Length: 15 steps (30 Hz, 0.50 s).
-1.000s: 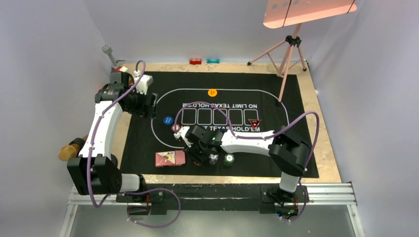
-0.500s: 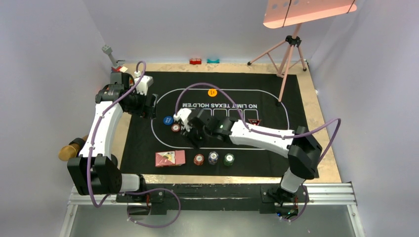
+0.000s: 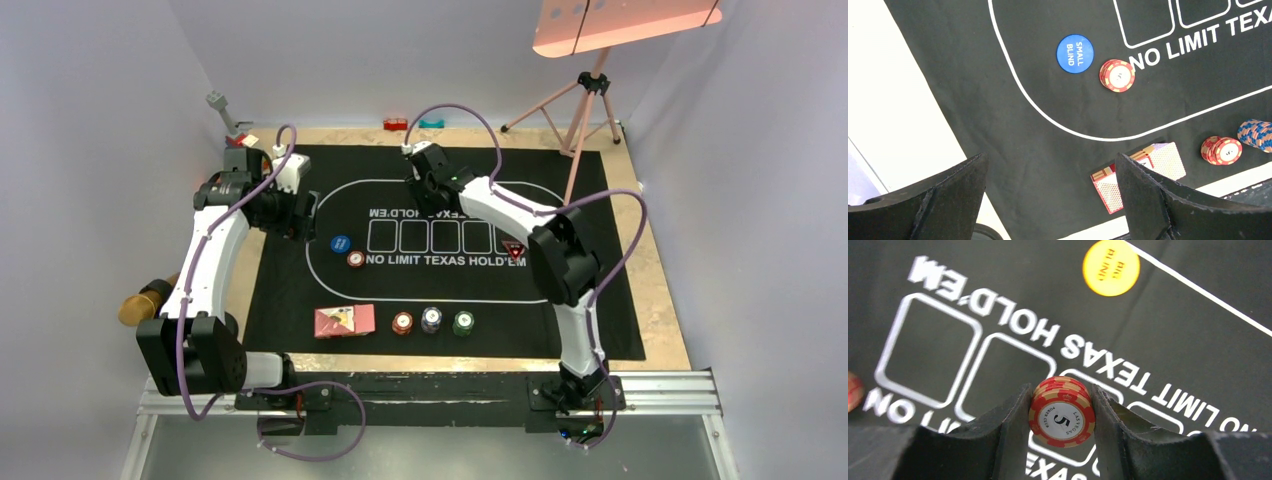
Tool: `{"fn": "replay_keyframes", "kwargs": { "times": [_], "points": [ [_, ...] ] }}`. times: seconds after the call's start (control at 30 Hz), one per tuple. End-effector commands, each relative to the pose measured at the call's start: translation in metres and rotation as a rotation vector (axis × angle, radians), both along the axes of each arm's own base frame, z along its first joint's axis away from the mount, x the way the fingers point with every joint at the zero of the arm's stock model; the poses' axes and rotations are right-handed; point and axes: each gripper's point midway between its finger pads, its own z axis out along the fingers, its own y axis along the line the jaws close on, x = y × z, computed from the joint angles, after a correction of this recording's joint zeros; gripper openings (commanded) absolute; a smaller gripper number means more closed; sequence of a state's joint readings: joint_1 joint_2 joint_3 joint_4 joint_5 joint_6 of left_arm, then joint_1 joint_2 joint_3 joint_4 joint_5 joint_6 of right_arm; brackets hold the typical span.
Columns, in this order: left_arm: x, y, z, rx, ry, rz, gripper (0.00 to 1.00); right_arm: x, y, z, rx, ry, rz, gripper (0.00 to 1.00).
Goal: Distribute texas hold em gaming equipment
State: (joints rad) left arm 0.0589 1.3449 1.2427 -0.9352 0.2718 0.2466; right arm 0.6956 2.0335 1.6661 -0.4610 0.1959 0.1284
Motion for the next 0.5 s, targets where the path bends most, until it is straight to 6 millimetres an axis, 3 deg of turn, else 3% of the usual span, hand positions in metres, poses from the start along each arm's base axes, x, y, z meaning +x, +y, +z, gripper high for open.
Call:
{"fn": "replay_keyframes", "kwargs": {
  "times": [0.0,0.23,0.47],
  "points": [
    [0.003,0.003,0.007,0.008,-0.051,-0.001,1.00,0.042,-0.013,0.008,0.003,-0.058,-0.104,0.00],
    [0.003,0.004,0.006,0.016,-0.051,0.003,1.00,0.075,-0.003,-0.016,0.003,-0.039,-0.117,0.00],
    [0.003,0.005,0.005,0.022,-0.057,0.004,1.00,0.076,0.011,-0.043,0.028,0.028,-0.087,0.00]
  ]
}}
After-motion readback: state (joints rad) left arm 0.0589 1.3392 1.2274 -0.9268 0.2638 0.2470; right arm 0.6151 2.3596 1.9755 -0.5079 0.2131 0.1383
